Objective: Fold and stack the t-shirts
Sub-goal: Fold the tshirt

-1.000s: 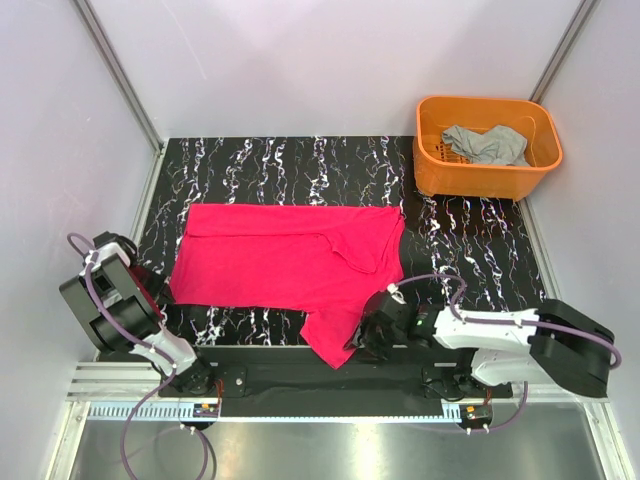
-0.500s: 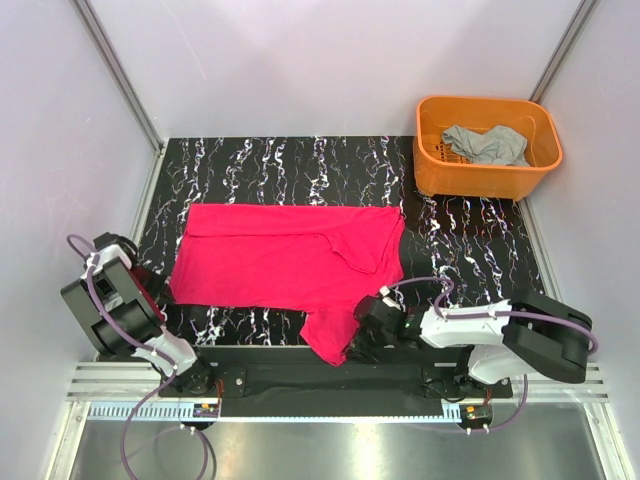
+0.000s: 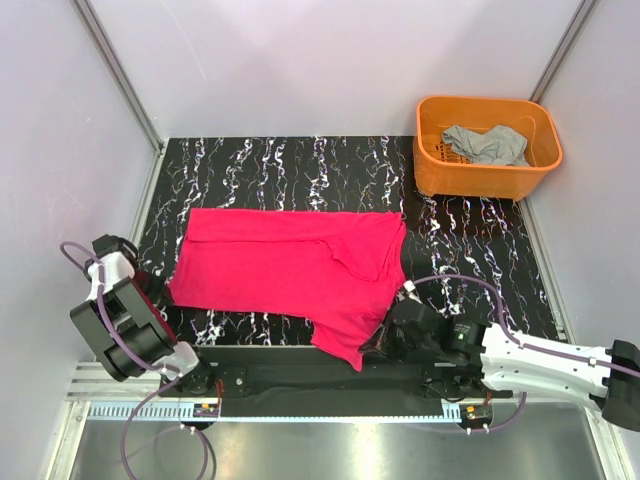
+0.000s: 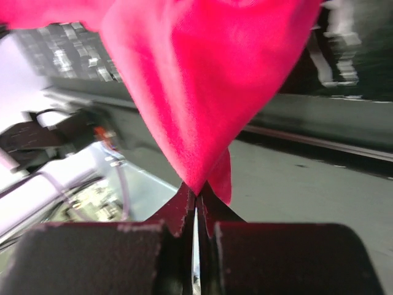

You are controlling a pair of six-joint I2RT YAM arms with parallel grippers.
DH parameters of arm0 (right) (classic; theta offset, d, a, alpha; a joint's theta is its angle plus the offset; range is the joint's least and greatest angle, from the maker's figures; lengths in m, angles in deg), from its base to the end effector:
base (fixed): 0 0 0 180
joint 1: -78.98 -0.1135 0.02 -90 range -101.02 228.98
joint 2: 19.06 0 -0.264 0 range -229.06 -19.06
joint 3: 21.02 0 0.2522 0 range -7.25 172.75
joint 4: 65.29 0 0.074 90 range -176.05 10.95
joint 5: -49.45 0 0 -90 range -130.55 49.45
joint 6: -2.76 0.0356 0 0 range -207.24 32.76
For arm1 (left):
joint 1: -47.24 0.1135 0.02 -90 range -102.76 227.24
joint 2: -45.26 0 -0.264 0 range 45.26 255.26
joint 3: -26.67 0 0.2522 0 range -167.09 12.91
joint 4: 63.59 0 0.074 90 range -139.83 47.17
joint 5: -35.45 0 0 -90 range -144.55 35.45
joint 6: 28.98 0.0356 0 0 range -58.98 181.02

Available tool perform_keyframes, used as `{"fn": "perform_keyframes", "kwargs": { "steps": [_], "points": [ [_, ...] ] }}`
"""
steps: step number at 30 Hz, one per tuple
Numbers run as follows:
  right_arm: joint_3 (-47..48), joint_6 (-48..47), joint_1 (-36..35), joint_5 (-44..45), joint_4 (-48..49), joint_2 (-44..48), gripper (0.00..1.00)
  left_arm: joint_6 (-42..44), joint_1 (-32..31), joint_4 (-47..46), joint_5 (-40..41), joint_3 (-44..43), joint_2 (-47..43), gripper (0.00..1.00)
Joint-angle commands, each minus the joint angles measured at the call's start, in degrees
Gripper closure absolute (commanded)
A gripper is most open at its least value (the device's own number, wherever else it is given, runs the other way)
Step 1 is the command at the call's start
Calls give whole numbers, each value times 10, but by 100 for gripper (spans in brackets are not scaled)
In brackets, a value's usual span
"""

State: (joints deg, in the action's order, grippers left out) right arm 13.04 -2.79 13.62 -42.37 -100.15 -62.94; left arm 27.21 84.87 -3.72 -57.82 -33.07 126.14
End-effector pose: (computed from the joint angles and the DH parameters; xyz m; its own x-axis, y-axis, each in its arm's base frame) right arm 0.0641 0.1424 0.1764 -0.9420 0.3325 -0.0465 0.2030 0.6744 0.7099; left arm 0.1838 0.1391 0.1750 -0.3147 -0.9441 -0.0985 -0.9359 0.3259 -0.1338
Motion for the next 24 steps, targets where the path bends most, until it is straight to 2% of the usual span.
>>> {"fn": "perform_keyframes", "kwargs": {
  "steps": [1, 5, 6, 9, 10, 14, 16, 24],
  "points": [
    [39, -41, 4, 34, -63, 4, 100, -20, 3, 6, 4, 5, -31, 100],
    [73, -108, 93, -19, -83, -13, 100, -4, -4, 9, -9, -8, -34, 100],
    [81, -145, 150, -53, -86, -17, 100, -1, -6, 11, -13, -16, -35, 100],
    [126, -231, 227, -118, -101, -56, 100, 7, -16, 15, -15, -31, -45, 100],
    [155, -250, 266, -134, -107, -97, 100, 9, -25, 20, -8, -35, -50, 100],
    [249, -351, 306, -158, -139, -197, 100, 2, -46, 26, -2, -65, -50, 100],
    [296, -372, 324, -158, -148, -242, 100, -7, -59, 26, -4, -79, -45, 100],
    [455, -454, 436, -215, -170, -394, 100, -59, -128, 26, 7, -213, 79, 100]
  ]
}}
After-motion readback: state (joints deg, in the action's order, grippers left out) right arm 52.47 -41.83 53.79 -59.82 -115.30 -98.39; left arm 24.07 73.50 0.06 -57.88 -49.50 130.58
